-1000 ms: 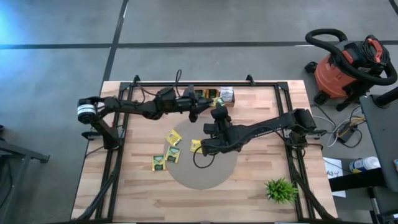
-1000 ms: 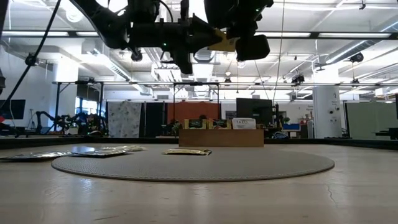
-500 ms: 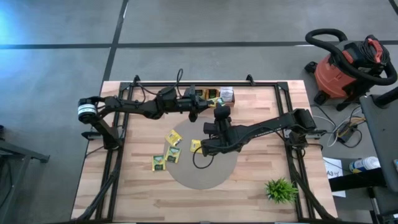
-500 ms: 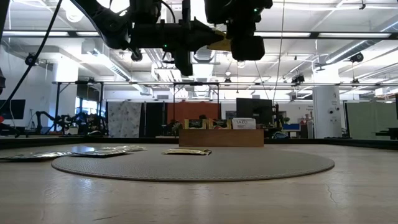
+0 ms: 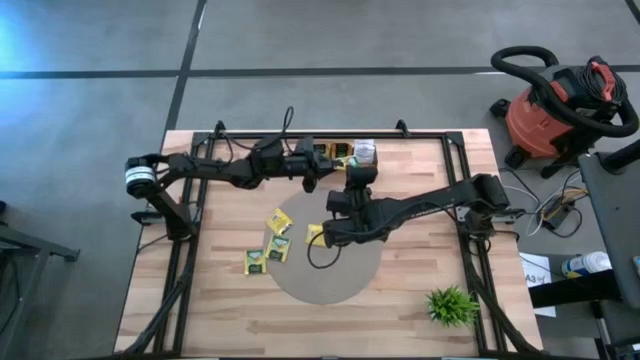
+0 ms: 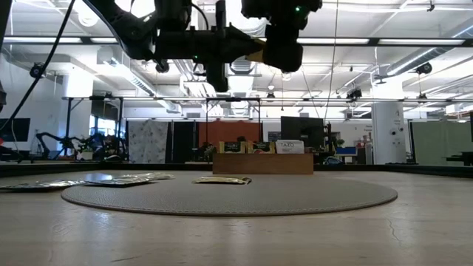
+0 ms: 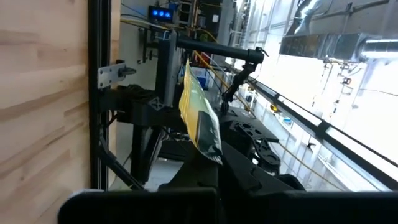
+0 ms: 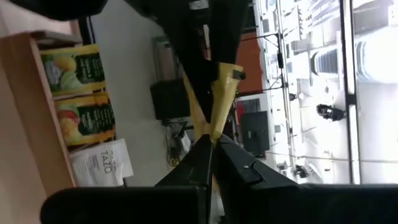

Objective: Pick & Place Tea
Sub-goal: Put the yellow tea bag into the left compartment of the wooden organizer

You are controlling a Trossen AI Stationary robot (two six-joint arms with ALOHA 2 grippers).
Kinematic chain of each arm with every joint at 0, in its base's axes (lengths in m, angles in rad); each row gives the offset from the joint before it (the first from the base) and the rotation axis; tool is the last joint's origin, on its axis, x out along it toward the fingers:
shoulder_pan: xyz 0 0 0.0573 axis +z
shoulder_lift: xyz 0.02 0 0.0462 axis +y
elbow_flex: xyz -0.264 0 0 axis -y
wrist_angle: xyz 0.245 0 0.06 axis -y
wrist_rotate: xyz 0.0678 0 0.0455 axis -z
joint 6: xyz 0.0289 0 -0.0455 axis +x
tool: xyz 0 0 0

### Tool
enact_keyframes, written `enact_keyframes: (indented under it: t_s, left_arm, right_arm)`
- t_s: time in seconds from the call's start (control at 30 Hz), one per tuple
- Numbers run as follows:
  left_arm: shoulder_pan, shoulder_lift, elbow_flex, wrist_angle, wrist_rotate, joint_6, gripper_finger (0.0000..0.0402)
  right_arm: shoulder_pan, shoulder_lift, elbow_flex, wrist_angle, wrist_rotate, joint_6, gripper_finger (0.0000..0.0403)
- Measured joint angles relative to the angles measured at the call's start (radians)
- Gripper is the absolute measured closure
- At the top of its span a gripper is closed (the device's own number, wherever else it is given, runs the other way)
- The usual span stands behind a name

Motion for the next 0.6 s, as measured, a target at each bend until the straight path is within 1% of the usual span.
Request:
enact_keyframes:
  t_s: [0.1,0.17,0.23,0.33,0.43,0.5,0.6]
  left_arm:
    - [0.019,0.000,0.000,0.005,-0.006,0.013,0.0401]
    - [0.039,0.000,0.000,0.004,-0.065,0.029,0.0401]
    - [0.060,0.000,0.000,0.001,-0.086,0.034,0.0401]
    - [0.085,0.000,0.000,0.005,-0.052,0.034,0.0401]
    - [0.123,0.000,0.000,0.001,-0.048,0.070,0.0401]
    - [0.145,0.000,0.000,0.004,-0.049,0.147,0.0401]
    - [0.170,-0.001,0.000,-0.008,0.009,0.326,0.0401]
  right_arm:
    - [0.000,-0.008,0.002,0.003,-0.002,0.031,0.0390]
    - [0.005,-0.014,0.002,0.001,-0.012,0.065,0.0390]
    - [0.011,-0.021,0.002,0.000,-0.029,0.102,0.0390]
    - [0.011,-0.027,0.003,0.000,-0.105,0.132,0.0390]
    - [0.013,-0.028,0.013,-0.005,-0.115,0.195,0.0389]
    - [0.018,-0.029,0.024,-0.009,-0.131,0.269,0.0381]
    - [0.015,-0.043,0.044,-0.043,-0.239,0.458,0.0355]
